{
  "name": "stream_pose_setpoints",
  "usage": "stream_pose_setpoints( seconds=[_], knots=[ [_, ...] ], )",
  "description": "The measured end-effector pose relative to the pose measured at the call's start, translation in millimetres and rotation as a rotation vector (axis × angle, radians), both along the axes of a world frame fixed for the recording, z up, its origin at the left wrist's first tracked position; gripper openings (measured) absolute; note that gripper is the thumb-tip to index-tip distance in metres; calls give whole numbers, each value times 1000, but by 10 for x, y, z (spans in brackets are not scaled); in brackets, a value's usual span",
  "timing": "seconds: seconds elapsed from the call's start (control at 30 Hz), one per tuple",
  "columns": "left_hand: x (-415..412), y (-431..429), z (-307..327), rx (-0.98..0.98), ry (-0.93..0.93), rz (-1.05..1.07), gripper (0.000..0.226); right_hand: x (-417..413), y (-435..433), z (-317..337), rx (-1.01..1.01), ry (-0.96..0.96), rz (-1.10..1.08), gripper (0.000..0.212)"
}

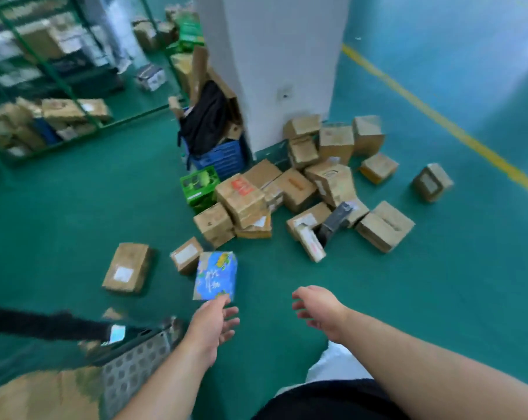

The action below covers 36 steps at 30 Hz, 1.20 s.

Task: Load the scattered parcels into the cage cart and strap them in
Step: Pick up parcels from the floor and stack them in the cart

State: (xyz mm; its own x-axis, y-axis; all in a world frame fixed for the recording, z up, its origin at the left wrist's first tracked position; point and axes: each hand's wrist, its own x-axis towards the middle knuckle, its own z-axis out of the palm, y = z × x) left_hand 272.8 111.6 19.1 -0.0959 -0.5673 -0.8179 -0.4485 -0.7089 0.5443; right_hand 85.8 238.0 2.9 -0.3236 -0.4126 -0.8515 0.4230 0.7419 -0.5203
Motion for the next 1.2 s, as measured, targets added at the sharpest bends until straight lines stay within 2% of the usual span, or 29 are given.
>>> stream_pose_setpoints(
  seconds=[0.07, 0.2, 0.43, 0.7, 0.97, 1.2],
  knots=[
    [-469, 72, 11, 29, 8, -47, 21, -431, 63, -32, 0, 38, 22, 18],
    [-1663, 175, 3, 89, 13, -240, 25, -1534, 300, -107, 25, 88, -71, 15],
    [-2785, 34, 44, 105, -17, -433, 28, -2607, 445, -304, 114, 40, -253, 30],
    [-3609, -611, -299, 147, -154, -564, 26, -3049, 307, -461, 197, -70, -457, 28],
    [-4956, -1580, -402, 115, -144, -898, 25, -3524, 43, -415, 315, 12, -722, 25],
    [-5957, -1893, -523, 105, -166, -1023, 23, -3764, -294, -546, 326, 54, -859, 23]
  ],
)
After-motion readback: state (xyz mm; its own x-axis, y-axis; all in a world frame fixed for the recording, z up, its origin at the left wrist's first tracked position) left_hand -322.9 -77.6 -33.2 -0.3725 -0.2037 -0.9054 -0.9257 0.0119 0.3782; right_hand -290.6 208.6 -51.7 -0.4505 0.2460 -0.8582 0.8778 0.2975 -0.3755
